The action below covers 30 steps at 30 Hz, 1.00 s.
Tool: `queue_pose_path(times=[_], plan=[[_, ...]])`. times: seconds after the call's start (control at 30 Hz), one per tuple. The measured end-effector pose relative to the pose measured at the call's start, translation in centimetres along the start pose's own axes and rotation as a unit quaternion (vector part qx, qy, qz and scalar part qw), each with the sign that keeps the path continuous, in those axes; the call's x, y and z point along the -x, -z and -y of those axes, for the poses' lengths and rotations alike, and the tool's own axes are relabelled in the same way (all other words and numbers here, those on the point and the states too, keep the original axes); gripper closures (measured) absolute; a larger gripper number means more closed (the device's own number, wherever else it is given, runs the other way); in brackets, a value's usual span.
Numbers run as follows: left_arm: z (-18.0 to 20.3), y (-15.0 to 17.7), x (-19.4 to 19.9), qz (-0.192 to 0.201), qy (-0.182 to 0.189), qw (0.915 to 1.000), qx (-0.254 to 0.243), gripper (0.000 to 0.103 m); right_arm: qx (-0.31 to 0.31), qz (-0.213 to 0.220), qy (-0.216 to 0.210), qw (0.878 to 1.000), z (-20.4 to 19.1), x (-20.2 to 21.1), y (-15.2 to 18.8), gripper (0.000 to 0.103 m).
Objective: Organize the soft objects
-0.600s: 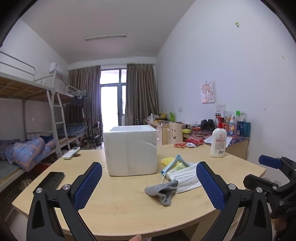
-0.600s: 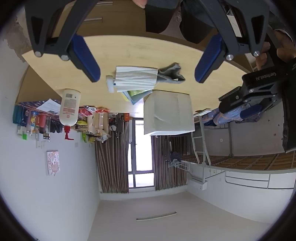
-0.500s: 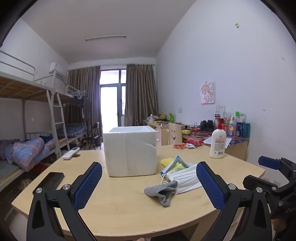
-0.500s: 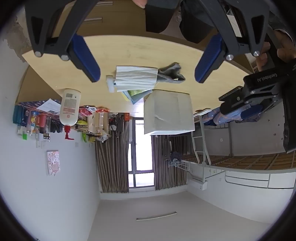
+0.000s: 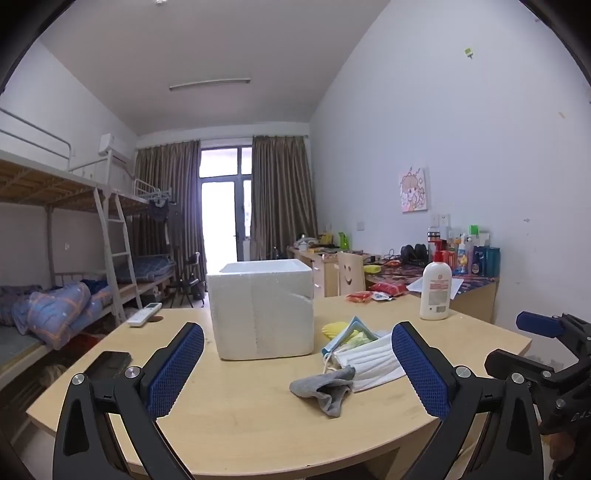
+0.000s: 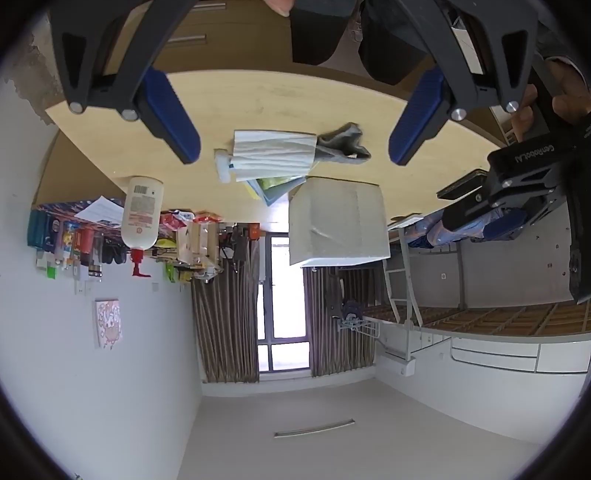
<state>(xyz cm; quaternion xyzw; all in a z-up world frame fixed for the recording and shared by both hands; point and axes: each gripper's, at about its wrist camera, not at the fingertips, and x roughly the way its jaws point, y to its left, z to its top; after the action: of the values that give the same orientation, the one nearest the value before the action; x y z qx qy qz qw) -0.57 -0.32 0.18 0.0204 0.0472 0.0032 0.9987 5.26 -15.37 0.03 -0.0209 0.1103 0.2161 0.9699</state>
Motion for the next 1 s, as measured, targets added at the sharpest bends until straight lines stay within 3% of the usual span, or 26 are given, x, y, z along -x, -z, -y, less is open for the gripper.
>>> queue_pose_path(times=[1.0], plan=[[0.27,-0.20,0.18,0.000,0.009,1.0000,-0.002,0.001,0.006,0.003,0.000,1.000,0.29,0.17,0.16,0.000]])
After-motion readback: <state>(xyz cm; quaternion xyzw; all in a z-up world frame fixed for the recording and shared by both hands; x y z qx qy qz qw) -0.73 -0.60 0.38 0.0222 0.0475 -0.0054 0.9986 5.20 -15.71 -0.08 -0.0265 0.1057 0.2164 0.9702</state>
